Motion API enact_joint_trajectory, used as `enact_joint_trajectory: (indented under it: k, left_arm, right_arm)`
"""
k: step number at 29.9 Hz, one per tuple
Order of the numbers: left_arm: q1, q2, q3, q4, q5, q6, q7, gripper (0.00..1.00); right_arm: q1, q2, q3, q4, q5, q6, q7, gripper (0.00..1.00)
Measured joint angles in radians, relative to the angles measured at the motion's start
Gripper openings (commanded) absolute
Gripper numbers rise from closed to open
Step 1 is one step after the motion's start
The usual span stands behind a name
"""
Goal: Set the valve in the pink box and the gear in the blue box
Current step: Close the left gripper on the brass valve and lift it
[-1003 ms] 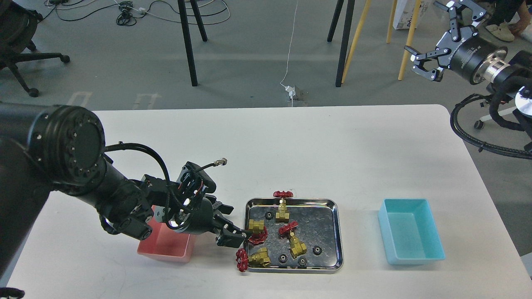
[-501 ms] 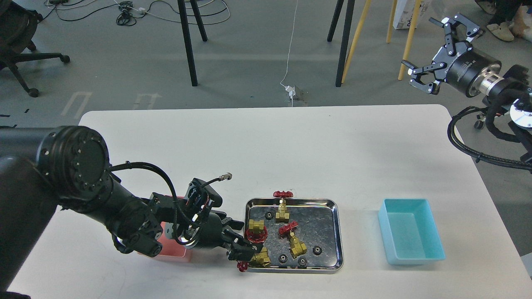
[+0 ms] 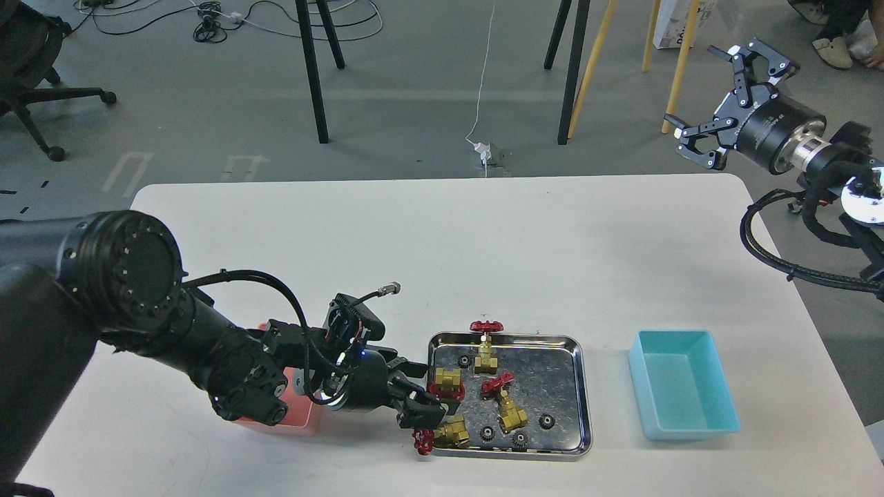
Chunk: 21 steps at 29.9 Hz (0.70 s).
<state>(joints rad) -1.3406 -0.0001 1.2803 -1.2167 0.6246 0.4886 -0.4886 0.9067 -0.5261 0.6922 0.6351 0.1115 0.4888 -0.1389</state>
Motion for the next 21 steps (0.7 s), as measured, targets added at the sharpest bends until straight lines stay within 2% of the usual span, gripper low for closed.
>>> enact_joint_trajectory:
  k: [9,21]
  left_arm:
    - [-0.003,0.0,-0.054,0.005,0.013,0.0,0.0,0.86]
    - [0.003,0.0,-0.075,0.004,0.015,0.0,0.0,0.77]
  right_arm:
    - [-0.011,-0.002,0.003,-0.004,0.0,0.0,0.005,0.99]
    - [-0.015,-0.001,0.003,-0.006,0.0,0.0,0.007,0.99]
